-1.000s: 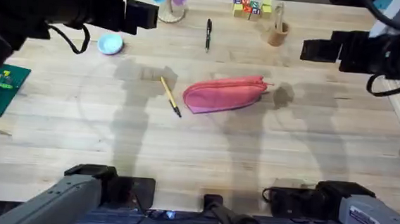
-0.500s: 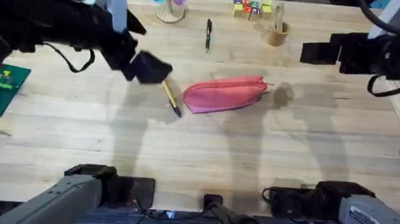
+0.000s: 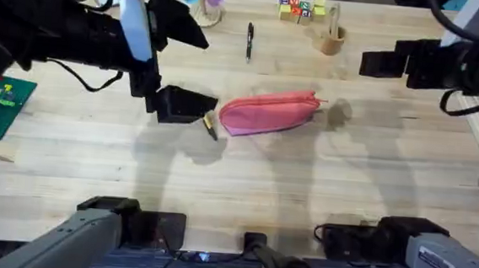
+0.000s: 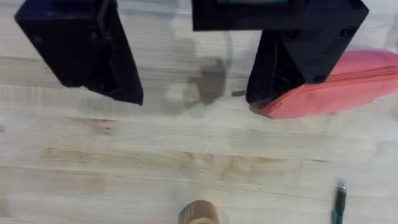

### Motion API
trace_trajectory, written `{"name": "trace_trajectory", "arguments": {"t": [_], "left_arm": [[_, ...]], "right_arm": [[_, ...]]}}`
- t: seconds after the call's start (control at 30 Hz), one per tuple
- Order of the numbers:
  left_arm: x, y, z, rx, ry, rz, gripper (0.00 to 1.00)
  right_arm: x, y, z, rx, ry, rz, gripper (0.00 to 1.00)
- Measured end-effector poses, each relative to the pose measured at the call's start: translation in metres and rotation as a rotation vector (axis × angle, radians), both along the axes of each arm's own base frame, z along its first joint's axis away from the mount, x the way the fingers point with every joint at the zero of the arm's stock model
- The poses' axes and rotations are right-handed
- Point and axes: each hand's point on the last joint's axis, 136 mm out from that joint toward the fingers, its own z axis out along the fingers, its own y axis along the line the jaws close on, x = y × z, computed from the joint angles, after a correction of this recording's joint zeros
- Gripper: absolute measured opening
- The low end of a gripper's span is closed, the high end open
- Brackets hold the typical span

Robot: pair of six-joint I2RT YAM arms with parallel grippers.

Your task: Unzip the bag, pick up the pens from the table one at a time and place them inside, then zip the bag closed.

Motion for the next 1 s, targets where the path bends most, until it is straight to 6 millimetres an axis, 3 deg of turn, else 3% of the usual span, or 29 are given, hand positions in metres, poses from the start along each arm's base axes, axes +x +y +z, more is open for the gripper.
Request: {"name": "trace_trajectory", "arguments": {"t": [1.0], "left_arm": [[-0.003, -0.013, 0.012, -0.092, -0.026, -0.071, 0.994]], "right_arm": [[0.0, 0.0, 0.0, 0.0, 0.0, 0.0, 0.995]]}}
